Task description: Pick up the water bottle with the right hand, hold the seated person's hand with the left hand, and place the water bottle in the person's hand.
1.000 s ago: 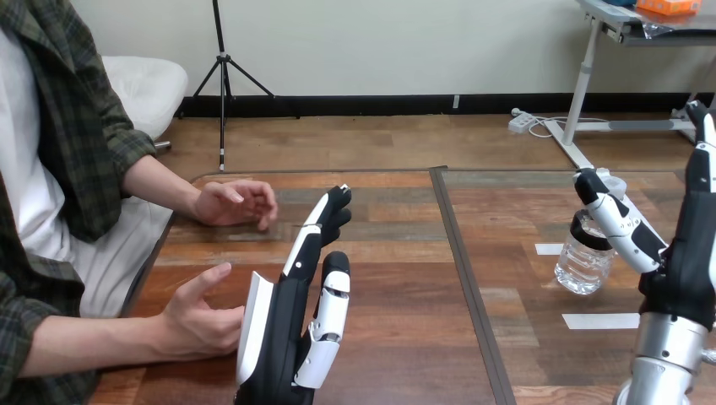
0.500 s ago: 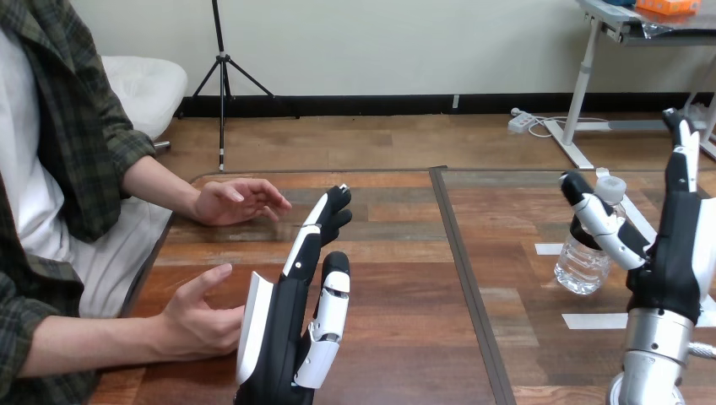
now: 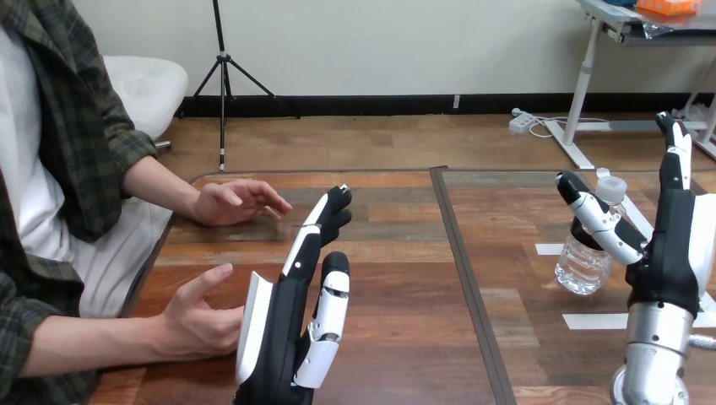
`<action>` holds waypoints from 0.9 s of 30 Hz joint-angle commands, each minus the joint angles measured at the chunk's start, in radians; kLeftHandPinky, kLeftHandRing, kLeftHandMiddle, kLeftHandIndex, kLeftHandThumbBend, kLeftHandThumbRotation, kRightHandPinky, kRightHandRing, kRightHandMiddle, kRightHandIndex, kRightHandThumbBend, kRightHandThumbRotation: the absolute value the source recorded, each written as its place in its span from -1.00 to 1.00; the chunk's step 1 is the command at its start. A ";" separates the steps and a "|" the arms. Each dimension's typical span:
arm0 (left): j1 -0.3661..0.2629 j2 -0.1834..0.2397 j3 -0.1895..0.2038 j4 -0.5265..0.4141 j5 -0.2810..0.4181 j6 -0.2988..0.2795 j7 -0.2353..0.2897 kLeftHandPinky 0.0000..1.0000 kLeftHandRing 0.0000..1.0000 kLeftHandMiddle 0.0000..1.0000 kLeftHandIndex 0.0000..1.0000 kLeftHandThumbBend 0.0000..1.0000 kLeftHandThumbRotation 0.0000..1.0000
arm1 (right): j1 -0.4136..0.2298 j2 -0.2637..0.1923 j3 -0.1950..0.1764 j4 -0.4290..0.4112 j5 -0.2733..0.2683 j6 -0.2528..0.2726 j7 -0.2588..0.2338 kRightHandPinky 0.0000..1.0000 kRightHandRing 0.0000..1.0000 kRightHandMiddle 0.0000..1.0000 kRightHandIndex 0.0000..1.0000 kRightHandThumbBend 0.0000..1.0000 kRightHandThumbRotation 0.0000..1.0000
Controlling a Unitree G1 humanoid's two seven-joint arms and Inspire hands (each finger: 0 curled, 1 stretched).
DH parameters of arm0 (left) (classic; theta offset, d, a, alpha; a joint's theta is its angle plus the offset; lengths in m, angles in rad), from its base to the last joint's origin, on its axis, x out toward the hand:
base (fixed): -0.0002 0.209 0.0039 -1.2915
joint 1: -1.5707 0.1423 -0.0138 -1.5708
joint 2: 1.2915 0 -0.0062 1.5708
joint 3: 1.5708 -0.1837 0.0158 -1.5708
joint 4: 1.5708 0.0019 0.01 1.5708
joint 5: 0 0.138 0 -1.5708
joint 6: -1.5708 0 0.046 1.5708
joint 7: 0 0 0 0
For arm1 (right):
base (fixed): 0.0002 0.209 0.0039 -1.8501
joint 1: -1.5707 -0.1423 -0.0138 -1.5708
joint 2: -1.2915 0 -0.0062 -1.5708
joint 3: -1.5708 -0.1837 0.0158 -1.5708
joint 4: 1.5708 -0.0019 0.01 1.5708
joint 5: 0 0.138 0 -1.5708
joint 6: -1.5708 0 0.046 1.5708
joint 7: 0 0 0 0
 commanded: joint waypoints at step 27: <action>-0.025 -0.008 0.002 -0.019 -0.012 0.005 -0.009 0.69 0.73 0.81 0.81 -0.94 1.00 | -0.170 -0.075 0.044 0.183 0.027 -0.043 0.010 1.00 1.00 1.00 0.92 0.97 0.10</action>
